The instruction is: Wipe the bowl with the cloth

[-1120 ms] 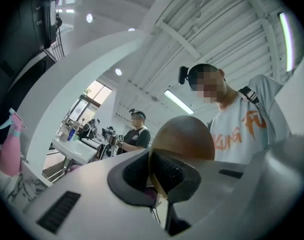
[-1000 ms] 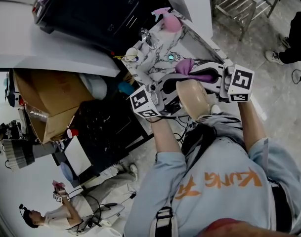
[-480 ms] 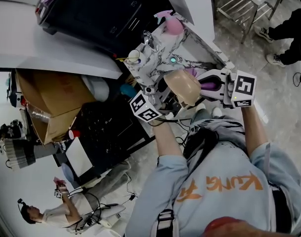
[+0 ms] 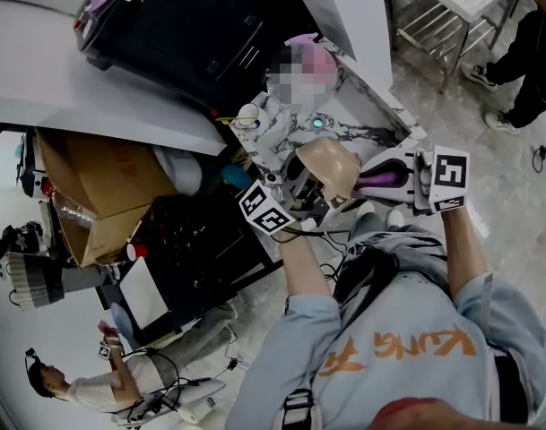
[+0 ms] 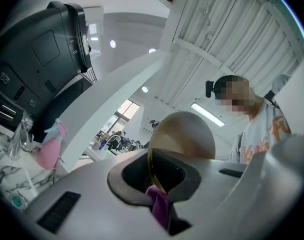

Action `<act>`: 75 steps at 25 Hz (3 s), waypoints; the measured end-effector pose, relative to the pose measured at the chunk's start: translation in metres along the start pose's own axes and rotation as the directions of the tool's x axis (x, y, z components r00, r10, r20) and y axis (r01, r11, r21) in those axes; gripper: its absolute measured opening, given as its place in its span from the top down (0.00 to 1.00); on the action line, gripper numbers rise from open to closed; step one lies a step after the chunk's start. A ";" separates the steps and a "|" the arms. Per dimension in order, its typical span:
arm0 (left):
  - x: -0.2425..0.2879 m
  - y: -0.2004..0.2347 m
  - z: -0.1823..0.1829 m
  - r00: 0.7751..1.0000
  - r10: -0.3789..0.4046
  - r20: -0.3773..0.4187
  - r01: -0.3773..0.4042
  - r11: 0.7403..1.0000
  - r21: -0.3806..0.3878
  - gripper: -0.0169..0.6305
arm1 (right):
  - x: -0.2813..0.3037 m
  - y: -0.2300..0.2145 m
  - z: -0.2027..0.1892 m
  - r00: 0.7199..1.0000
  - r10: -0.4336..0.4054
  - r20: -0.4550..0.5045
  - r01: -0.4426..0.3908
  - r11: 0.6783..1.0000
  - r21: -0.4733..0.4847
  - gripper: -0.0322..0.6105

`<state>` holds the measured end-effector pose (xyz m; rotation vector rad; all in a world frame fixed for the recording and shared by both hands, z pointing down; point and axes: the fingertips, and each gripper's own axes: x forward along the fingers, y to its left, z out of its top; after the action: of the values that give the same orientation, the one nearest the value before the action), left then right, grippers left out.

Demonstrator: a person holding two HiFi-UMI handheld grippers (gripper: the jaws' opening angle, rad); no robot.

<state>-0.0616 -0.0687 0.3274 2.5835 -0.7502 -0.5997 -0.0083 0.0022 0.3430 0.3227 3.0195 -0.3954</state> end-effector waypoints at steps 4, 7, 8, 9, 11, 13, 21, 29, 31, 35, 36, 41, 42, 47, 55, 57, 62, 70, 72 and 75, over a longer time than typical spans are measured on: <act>-0.004 0.008 -0.006 0.999 0.033 -0.016 -0.033 0.999 -0.017 0.93 | -0.005 0.009 0.009 0.998 0.045 0.033 -0.046 0.999 0.002 0.84; -0.008 0.013 -0.010 0.998 0.058 -0.030 -0.059 0.998 -0.034 0.93 | -0.006 0.014 0.019 0.996 0.070 0.062 -0.070 0.998 -0.003 0.84; -0.009 0.014 -0.011 0.997 0.066 -0.032 -0.067 0.997 -0.042 0.93 | -0.007 0.015 0.022 0.995 0.074 0.072 -0.074 0.997 -0.003 0.84; -0.010 0.016 -0.012 0.997 0.072 -0.034 -0.073 0.996 -0.050 0.93 | -0.008 0.015 0.026 0.994 0.076 0.082 -0.076 0.997 -0.005 0.84; -0.013 0.020 -0.016 0.996 0.079 -0.035 -0.081 0.994 -0.067 0.93 | -0.010 0.013 0.032 0.992 0.073 0.106 -0.073 0.997 -0.009 0.84; -0.017 0.022 -0.021 0.996 0.080 -0.036 -0.083 0.993 -0.080 0.93 | -0.013 0.012 0.038 0.987 0.072 0.144 -0.071 0.997 -0.011 0.84; -0.018 0.020 -0.050 0.987 0.065 -0.145 -0.078 0.993 -0.089 0.93 | -0.024 0.004 0.063 0.959 0.038 0.280 -0.035 0.999 -0.015 0.84; -0.005 -0.010 -0.068 0.970 -0.093 -0.224 0.073 0.993 -0.095 0.93 | -0.040 -0.027 0.076 0.922 -0.134 0.363 0.133 0.991 0.026 0.84; -0.002 -0.015 -0.065 0.972 -0.127 -0.199 0.108 0.989 -0.103 0.93 | -0.045 -0.036 0.077 0.909 -0.187 0.373 0.186 0.982 0.040 0.84; 0.005 -0.016 -0.053 0.982 -0.160 -0.102 0.146 0.981 -0.128 0.93 | -0.057 -0.056 0.077 0.873 -0.293 0.390 0.286 0.955 0.076 0.84; 0.006 -0.016 -0.051 0.983 -0.163 -0.084 0.151 0.980 -0.132 0.93 | -0.058 -0.061 0.075 0.868 -0.317 0.383 0.310 0.947 0.081 0.84; 0.014 -0.005 -0.050 0.992 -0.120 -0.049 0.112 0.983 -0.143 0.93 | -0.049 -0.069 0.059 0.883 -0.365 0.294 0.367 0.929 0.052 0.84; 0.015 -0.003 -0.050 0.993 -0.109 -0.043 0.102 0.984 -0.144 0.93 | -0.045 -0.069 0.055 0.892 -0.365 0.268 0.370 0.929 0.035 0.84; 0.019 0.009 -0.050 0.998 -0.040 -0.044 0.035 0.992 -0.123 0.93 | -0.037 -0.076 0.036 0.901 -0.402 0.162 0.407 0.913 0.002 0.84; 0.014 0.025 -0.046 0.999 0.047 -0.012 -0.048 0.993 -0.105 0.93 | -0.037 -0.078 0.022 0.919 -0.388 0.069 0.390 0.921 -0.014 0.84; 0.011 0.030 -0.046 0.997 0.070 -0.018 -0.072 0.993 -0.096 0.93 | -0.038 -0.078 0.018 0.924 -0.379 0.053 0.380 0.925 -0.019 0.84; 0.006 0.042 -0.049 0.990 0.134 -0.041 -0.136 0.988 -0.076 0.93 | -0.043 -0.074 0.015 0.936 -0.349 0.035 0.350 0.936 -0.032 0.84; -0.015 0.077 -0.060 0.930 0.333 -0.158 -0.342 0.939 -0.033 0.93 | -0.055 -0.067 0.028 0.938 -0.326 0.117 0.331 0.943 -0.032 0.84; -0.020 0.091 -0.065 0.883 0.417 -0.215 -0.426 0.905 0.008 0.93 | -0.062 -0.071 0.036 0.925 -0.350 0.146 0.358 0.933 -0.031 0.84; -0.031 0.108 -0.067 0.786 0.550 -0.282 -0.552 0.830 0.081 0.93 | -0.071 -0.084 0.045 0.883 -0.436 0.173 0.448 0.893 -0.035 0.84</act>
<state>-0.0965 -0.1195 0.4433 2.1998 -1.3147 -0.0281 0.0453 -0.1033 0.3276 -0.3995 2.9124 -0.3155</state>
